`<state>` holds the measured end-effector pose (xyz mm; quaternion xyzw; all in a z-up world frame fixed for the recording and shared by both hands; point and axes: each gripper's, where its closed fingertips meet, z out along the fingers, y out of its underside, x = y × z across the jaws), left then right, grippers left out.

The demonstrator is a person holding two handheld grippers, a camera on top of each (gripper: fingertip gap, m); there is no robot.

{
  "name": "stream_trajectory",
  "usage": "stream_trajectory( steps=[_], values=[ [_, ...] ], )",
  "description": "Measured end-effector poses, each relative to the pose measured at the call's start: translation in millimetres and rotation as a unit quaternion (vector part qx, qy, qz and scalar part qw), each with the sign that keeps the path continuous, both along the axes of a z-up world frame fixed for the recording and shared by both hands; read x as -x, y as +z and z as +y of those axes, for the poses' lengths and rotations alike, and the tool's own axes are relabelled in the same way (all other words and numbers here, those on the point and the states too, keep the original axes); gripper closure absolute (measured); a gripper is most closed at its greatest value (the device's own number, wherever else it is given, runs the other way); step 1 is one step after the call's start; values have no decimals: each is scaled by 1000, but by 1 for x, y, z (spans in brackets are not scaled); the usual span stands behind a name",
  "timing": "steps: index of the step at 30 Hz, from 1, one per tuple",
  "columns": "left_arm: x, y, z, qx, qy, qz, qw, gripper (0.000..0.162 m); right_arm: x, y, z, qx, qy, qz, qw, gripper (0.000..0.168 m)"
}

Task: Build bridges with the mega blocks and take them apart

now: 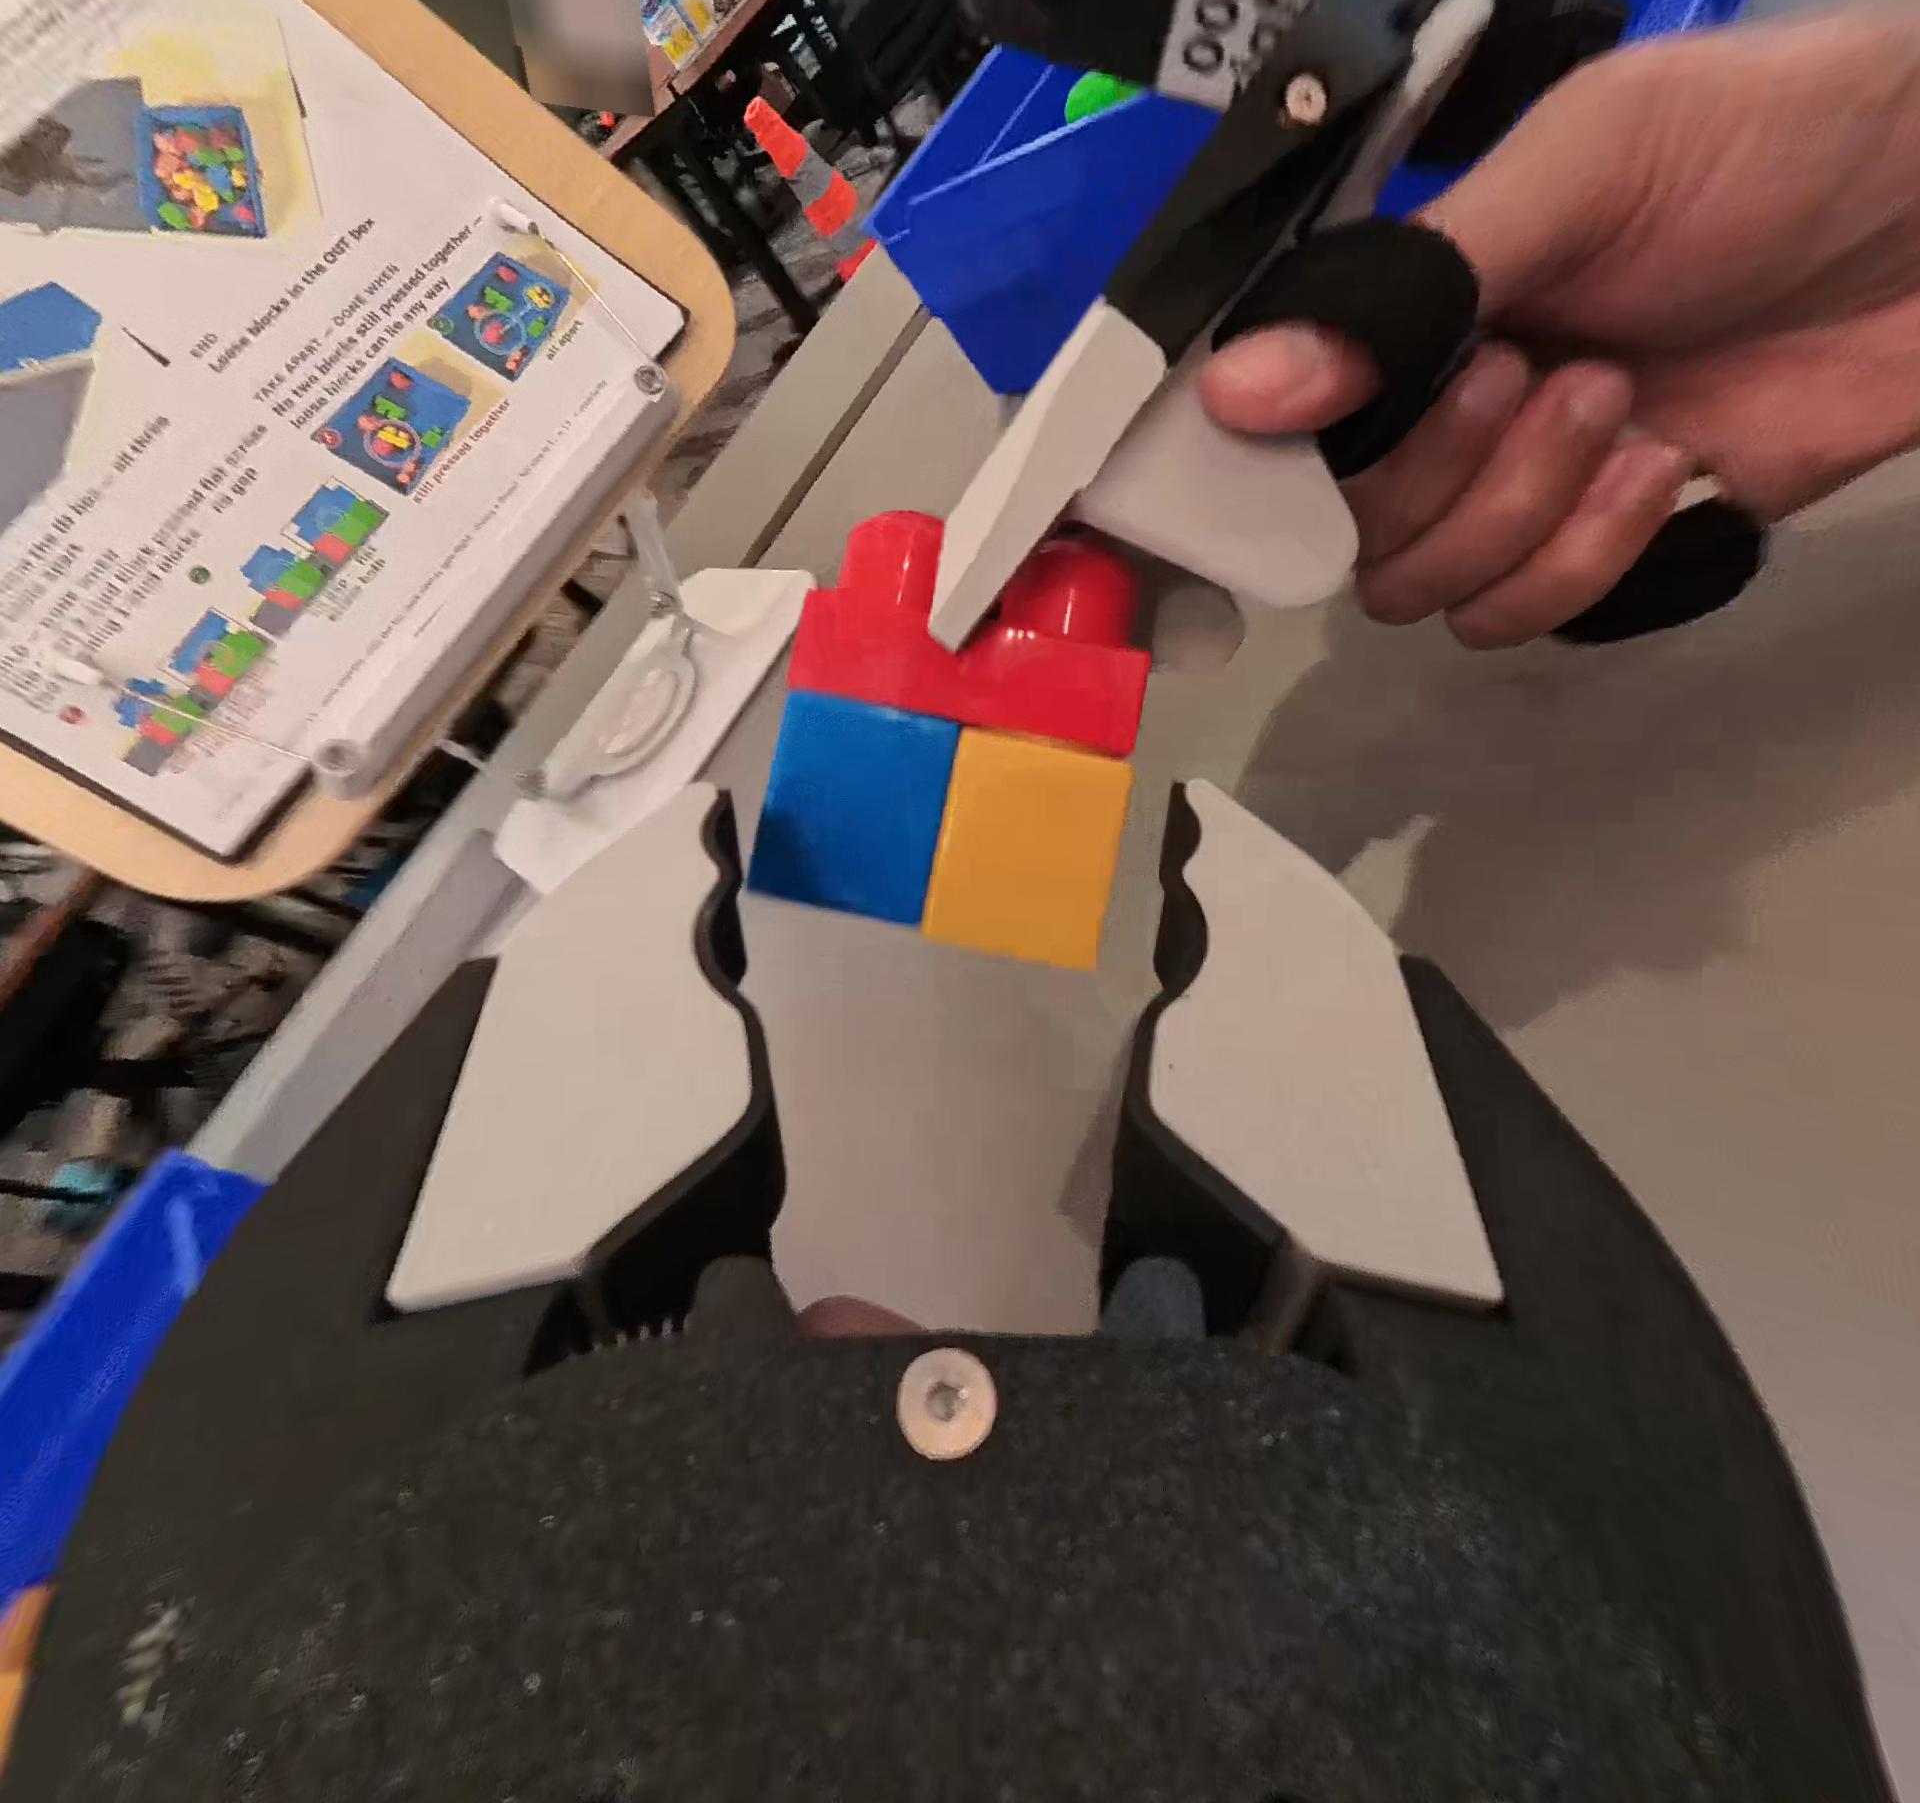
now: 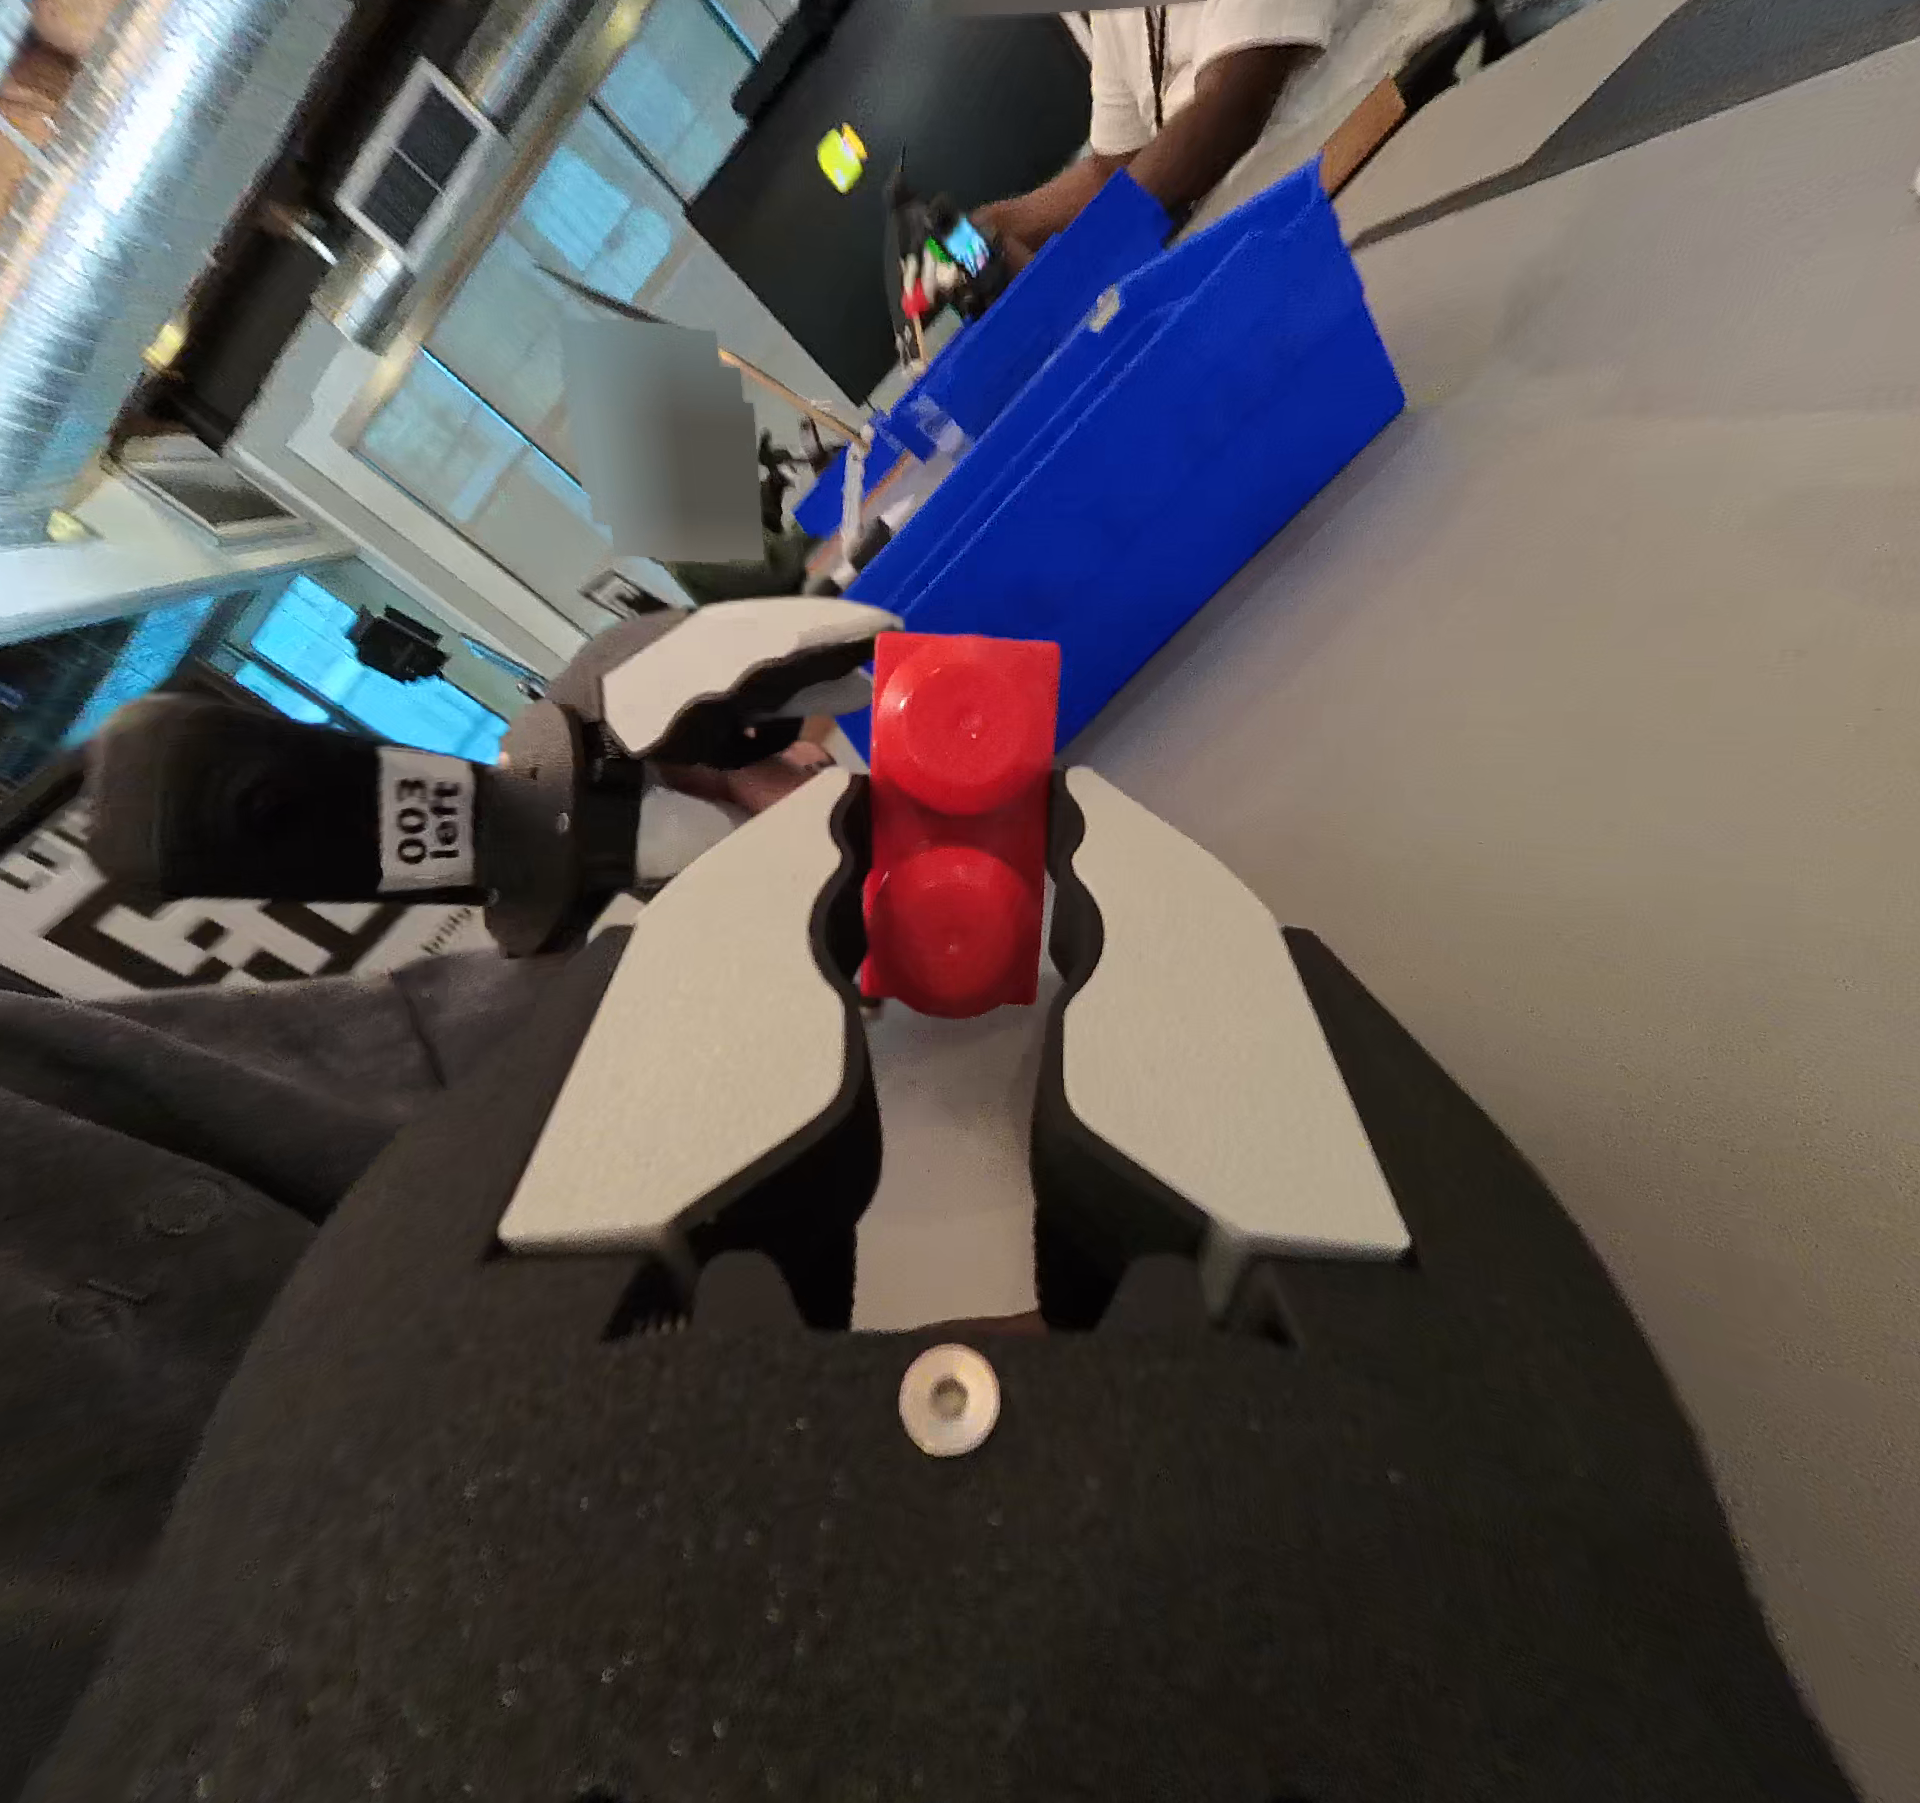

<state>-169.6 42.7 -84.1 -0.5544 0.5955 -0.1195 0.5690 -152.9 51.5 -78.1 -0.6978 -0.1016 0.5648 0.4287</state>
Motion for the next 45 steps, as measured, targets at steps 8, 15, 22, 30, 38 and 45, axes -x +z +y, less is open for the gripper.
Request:
stream_trajectory(
  steps=[8, 15, 22, 30, 38, 45],
  values=[
    [9, 10, -1, 417, -55, -192, 887, 86, -8, 14, -6, -36, -9, 61, 997, 136],
    [9, 19, -3, 556, -128, -271, 776, 111, 3, 17, -19, -65, 17, 40, 997, 136],
    [3, 15, -20, 568, -170, -241, 769, 126, 6, 16, -29, -72, 61, 20, 995, 136],
    [7, 12, -18, 570, -178, -233, 768, 126, 13, 5, -31, -42, 84, 11, 995, 136],
    [1, 6, -25, 587, -175, -210, 762, 126, 5, 11, -27, -49, 69, 19, 996, 136],
    [8, 7, -23, 581, -157, -207, 772, 103, -5, 13, -19, -35, 48, 67, 996, 136]
  ],
)
